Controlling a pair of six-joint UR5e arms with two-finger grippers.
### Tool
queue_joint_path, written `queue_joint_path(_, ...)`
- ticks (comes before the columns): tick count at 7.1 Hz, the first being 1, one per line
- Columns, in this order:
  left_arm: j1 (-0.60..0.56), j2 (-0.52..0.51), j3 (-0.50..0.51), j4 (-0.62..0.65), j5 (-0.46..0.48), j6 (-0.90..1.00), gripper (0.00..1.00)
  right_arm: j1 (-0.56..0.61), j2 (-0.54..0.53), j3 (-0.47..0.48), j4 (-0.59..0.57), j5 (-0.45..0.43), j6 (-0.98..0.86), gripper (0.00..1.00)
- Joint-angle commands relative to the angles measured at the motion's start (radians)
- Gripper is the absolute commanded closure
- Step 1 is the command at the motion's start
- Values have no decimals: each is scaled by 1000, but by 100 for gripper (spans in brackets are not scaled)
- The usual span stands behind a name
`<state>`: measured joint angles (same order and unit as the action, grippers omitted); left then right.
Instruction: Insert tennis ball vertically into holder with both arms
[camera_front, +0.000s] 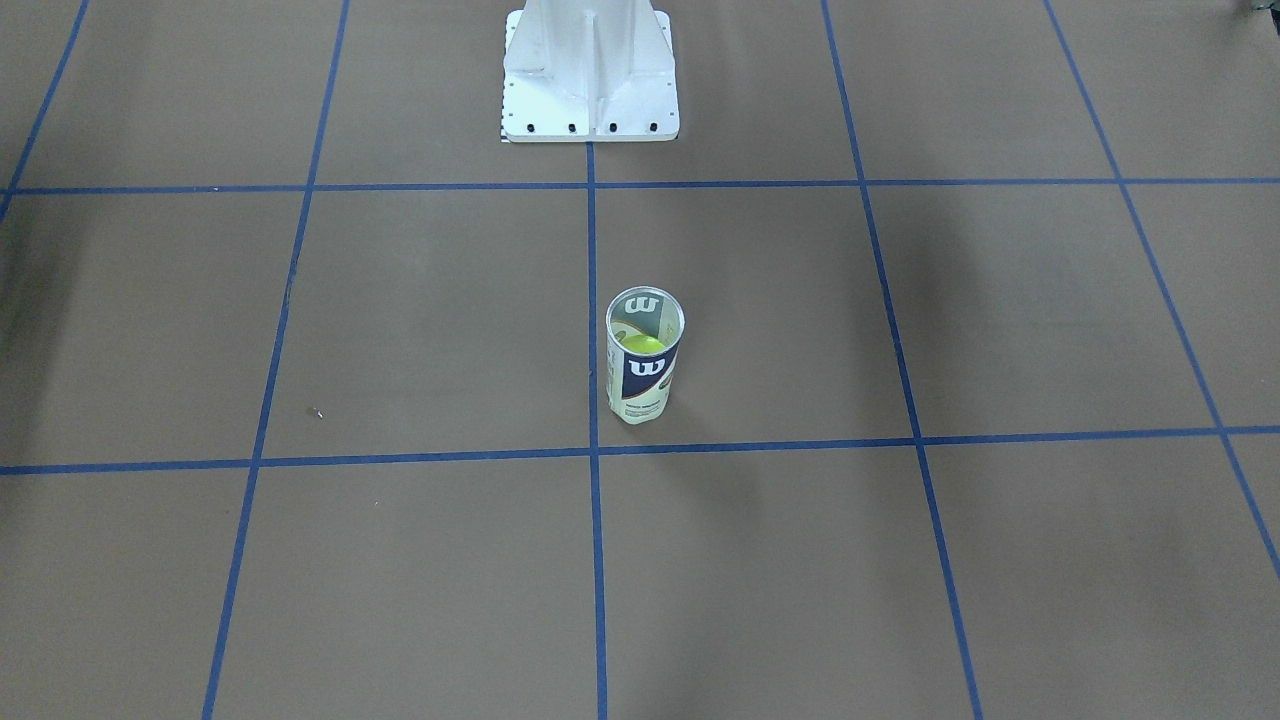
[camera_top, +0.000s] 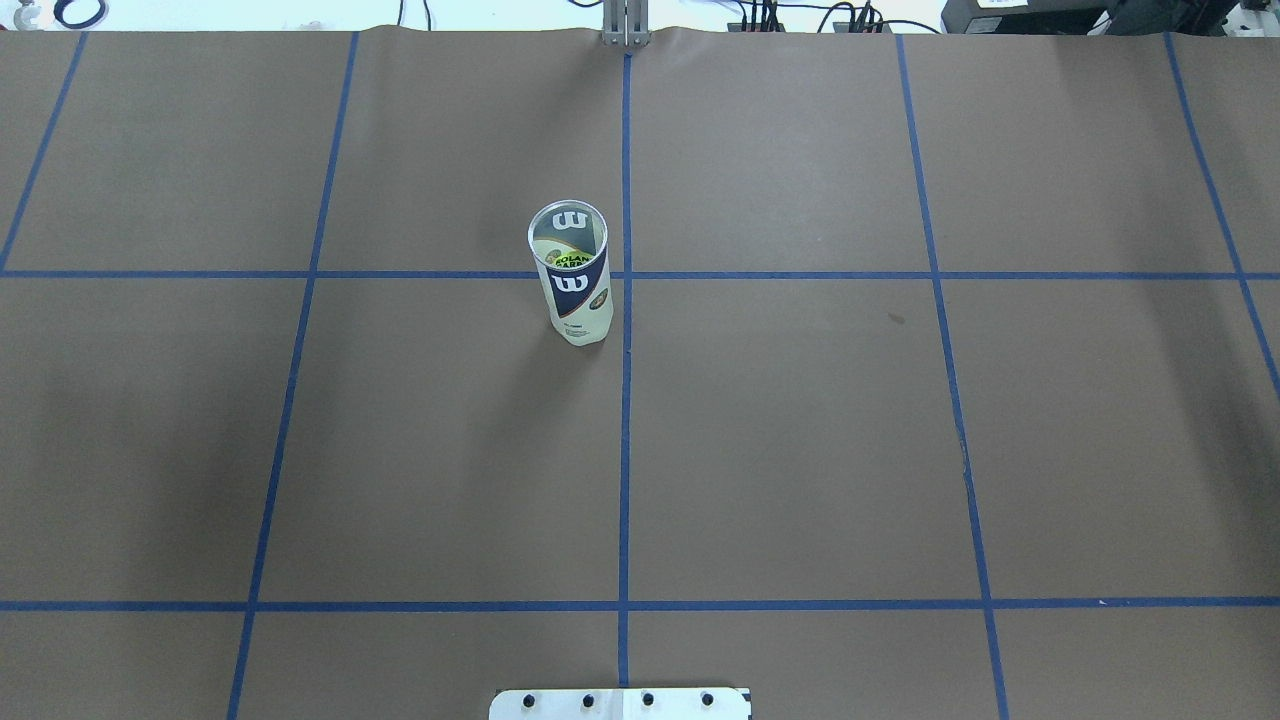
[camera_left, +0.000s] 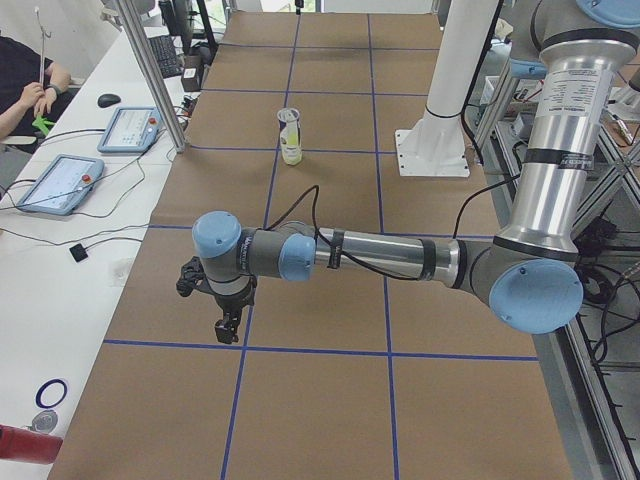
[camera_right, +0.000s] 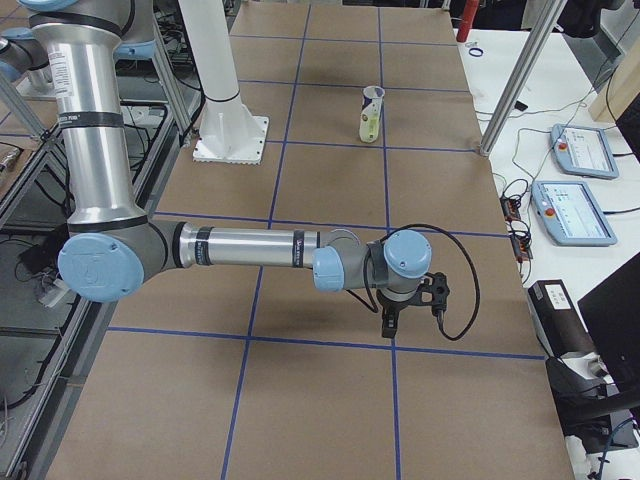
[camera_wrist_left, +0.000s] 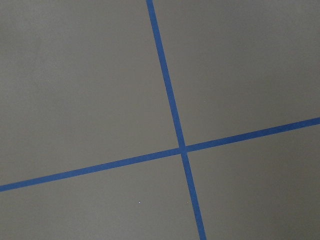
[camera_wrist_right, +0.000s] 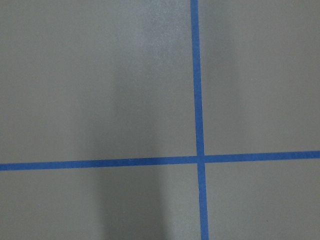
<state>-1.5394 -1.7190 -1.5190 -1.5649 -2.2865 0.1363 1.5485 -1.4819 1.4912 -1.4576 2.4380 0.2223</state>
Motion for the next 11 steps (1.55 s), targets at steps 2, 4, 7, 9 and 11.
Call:
queue_joint_path(2, -1, 4, -3, 5, -1, -1, 0, 18, -111, 125, -14, 6, -26, 1)
queue_joint_path(4, -1, 6, -1, 6, -1, 0, 0, 19, -123, 133, -14, -22, -78, 1)
queue_joint_path(7, -1, 12, 0, 6, -1, 0, 0, -27, -69, 124, -145, -103, -134, 1)
queue_joint_path(9, -2, 12, -1, 8, -34, 0, 0, 18, -44, 123, -216, -93, -247, 1)
queue_joint_path(11, -2, 12, 2, 8, -34, 0, 0, 30, -49, 123, -205, -77, -247, 1)
